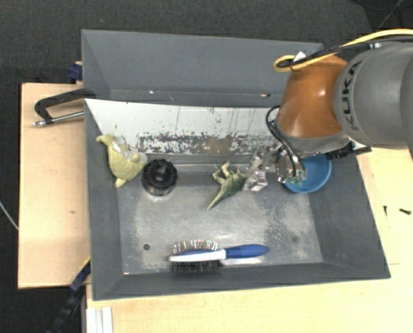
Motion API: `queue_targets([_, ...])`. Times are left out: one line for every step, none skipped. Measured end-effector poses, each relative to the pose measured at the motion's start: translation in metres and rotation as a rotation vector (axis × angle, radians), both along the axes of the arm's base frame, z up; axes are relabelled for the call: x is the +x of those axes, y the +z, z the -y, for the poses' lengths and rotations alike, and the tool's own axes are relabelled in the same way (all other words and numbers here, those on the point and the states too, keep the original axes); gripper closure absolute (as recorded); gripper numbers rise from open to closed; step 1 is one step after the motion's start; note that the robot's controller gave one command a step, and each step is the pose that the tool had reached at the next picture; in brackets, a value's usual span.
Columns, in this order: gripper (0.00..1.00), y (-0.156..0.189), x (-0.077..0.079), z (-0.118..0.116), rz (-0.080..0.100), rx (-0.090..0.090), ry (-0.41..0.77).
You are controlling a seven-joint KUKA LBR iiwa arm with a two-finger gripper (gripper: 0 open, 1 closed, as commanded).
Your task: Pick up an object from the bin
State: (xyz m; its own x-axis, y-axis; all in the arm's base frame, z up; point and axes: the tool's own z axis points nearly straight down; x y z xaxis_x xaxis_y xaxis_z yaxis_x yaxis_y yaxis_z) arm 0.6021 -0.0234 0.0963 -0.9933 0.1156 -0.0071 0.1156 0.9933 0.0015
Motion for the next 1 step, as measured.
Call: queue_targets([1.0, 0.0684, 0.0028, -0.0003, 0.005, 0.0, 0.001])
